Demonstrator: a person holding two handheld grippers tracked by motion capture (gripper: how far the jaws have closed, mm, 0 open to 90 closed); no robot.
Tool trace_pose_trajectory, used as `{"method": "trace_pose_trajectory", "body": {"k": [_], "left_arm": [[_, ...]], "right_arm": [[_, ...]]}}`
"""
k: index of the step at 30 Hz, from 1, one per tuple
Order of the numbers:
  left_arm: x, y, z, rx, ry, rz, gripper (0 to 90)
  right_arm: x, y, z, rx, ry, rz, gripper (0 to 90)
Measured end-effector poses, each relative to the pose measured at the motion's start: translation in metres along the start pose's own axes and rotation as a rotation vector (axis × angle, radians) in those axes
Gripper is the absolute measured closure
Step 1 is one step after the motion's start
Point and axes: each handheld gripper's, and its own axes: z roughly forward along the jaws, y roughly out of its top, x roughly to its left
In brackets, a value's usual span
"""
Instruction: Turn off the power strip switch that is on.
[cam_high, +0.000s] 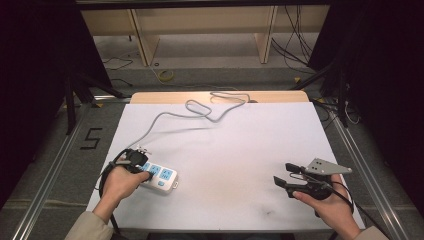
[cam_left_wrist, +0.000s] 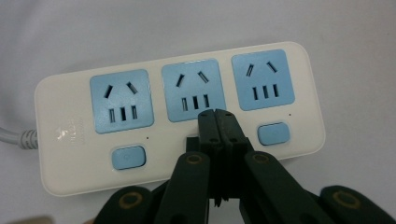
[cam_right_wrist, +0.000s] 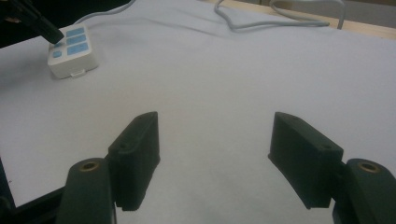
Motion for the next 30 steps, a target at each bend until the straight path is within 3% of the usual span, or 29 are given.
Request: {"method": "trace_pose_trajectory", "body": {"k": [30], "left_arm": [[0.0019, 0.0000, 0.0037, 0.018, -0.011, 0.002, 89.9]], "right_arm": [[0.0005, -0.0004, 0.0006, 0.006, 0.005, 0.001, 33.4]]}}
